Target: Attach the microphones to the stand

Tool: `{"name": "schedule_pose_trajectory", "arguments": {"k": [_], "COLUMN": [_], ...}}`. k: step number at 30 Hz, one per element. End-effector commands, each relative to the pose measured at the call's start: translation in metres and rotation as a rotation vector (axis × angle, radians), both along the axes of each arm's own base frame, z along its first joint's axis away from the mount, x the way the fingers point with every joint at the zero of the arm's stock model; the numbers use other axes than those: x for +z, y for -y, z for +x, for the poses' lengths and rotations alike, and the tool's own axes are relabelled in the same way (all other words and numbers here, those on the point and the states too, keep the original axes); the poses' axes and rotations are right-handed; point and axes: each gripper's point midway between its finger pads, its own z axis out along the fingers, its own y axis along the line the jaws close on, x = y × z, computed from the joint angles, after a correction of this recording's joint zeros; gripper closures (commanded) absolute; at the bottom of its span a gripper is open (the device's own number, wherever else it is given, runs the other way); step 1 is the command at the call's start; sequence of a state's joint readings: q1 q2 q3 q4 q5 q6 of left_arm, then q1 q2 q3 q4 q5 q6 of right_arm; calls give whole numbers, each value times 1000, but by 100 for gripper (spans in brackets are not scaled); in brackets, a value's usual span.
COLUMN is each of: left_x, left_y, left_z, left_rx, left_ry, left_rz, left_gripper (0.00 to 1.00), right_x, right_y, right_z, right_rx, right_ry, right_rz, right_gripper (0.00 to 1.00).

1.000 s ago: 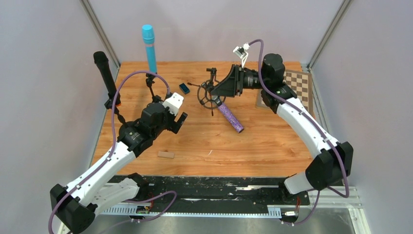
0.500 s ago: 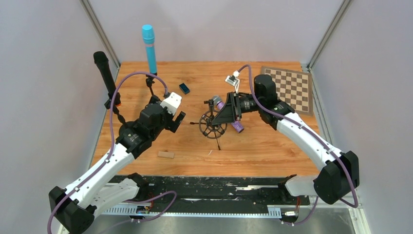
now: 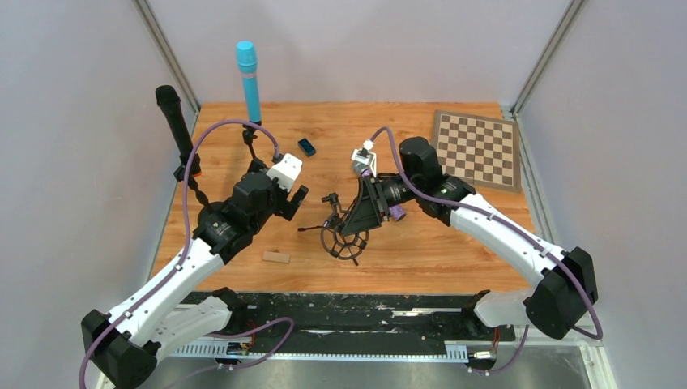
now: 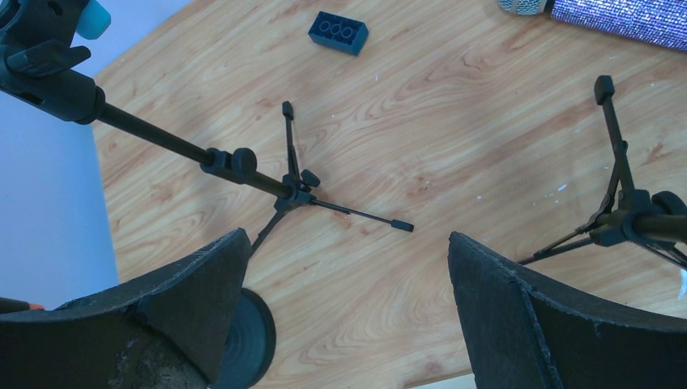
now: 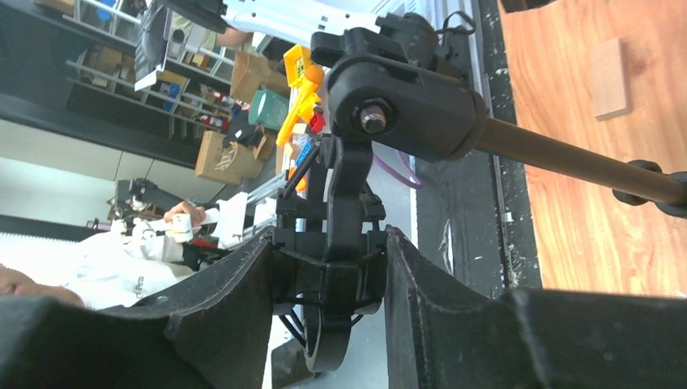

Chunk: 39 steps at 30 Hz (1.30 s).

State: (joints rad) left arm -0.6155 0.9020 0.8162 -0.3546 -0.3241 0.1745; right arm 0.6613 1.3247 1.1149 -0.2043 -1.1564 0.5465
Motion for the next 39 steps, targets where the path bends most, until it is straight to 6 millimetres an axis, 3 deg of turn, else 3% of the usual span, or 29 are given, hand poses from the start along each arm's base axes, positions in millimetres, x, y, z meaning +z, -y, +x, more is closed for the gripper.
{"name": "schedule_pose_trajectory", "arguments": {"k": [1, 9, 13, 18, 23, 29, 36, 39], "left_x": [9, 10, 10, 10, 8, 9, 11, 11], "left_y": [2, -3, -4, -3, -3, -3, -3, -2], "left_z": [4, 5, 5, 5, 5, 4, 4, 3], "left_rx": [0, 21, 21, 17, 12, 11, 11, 4], "left_ry": [41, 51, 55, 53, 51, 54, 58, 58], "left_rz": [-7, 9, 13, 13, 15, 17, 13, 8], "left_gripper": [0, 0, 0, 0, 0, 0, 0, 0], "right_x": [0, -18, -30, -28, -22, -14, -13, -23], "right_y": [-4, -19, -24, -19, -4, 6, 25, 38], "right_z": [-1, 26, 40, 62, 99, 118, 130, 131], "right_rx": [53, 35, 39, -7, -157, -268, -444, -517], "right_ry": [61, -2, -35, -15, 43, 111, 243, 295], "right_rz": [43, -3, -17, -11, -18, -27, -151, -255], "right_gripper": [97, 67, 60, 41, 20, 9, 8, 7]}}
